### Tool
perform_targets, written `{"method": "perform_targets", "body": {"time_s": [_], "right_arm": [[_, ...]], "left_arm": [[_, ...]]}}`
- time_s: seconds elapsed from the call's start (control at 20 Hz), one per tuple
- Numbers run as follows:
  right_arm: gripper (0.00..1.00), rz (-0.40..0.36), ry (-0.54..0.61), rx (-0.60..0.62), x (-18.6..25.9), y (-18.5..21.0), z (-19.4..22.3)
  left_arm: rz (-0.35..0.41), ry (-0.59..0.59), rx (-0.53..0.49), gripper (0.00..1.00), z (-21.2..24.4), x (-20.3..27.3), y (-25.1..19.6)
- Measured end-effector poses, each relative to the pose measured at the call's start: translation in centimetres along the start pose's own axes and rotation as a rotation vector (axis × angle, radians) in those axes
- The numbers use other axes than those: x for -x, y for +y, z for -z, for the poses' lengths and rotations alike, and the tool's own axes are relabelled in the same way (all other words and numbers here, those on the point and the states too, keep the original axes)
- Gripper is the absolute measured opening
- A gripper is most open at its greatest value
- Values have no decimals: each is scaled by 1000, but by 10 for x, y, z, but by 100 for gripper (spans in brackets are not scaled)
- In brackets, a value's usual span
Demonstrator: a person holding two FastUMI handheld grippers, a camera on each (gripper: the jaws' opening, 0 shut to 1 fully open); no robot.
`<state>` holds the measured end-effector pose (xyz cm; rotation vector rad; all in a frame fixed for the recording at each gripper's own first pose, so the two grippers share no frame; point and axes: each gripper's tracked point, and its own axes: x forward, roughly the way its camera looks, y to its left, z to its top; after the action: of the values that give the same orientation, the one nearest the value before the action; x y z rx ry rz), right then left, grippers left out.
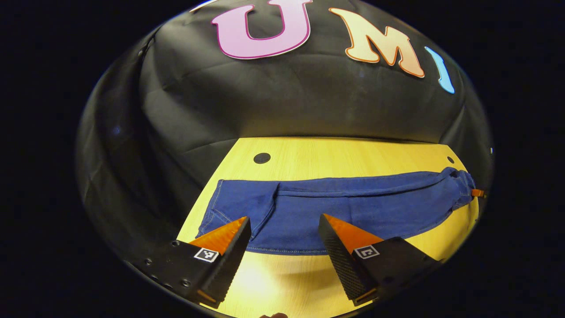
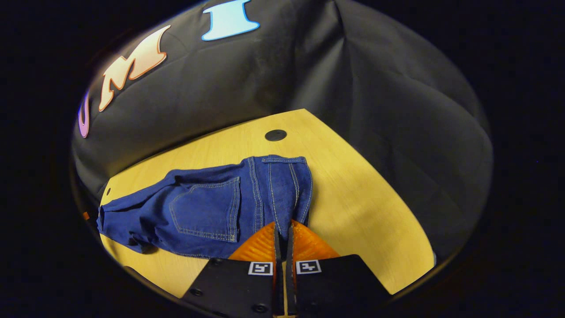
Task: Grasp the waist and the cuffs of the jeans and fold them to make the two legs overlap; first hold the waist and fold one-third of the jeans toward the cuffs, then hold the cuffs and fold the remaining one-third in the same direction to finish folding.
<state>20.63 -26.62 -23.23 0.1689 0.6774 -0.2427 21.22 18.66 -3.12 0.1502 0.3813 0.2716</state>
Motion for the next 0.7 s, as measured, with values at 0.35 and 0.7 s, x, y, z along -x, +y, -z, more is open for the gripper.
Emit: {"method": "perform_targets", "body": {"time_s": [0.35,0.7], "right_arm": [[3,-152,-168,-167,58,53,-79],[3,-516,-198,-429,108,135,-104]], "left_arm": [[22,-11,24,95,3,2,2],[31,-18,51,95,9,1,10]]}}
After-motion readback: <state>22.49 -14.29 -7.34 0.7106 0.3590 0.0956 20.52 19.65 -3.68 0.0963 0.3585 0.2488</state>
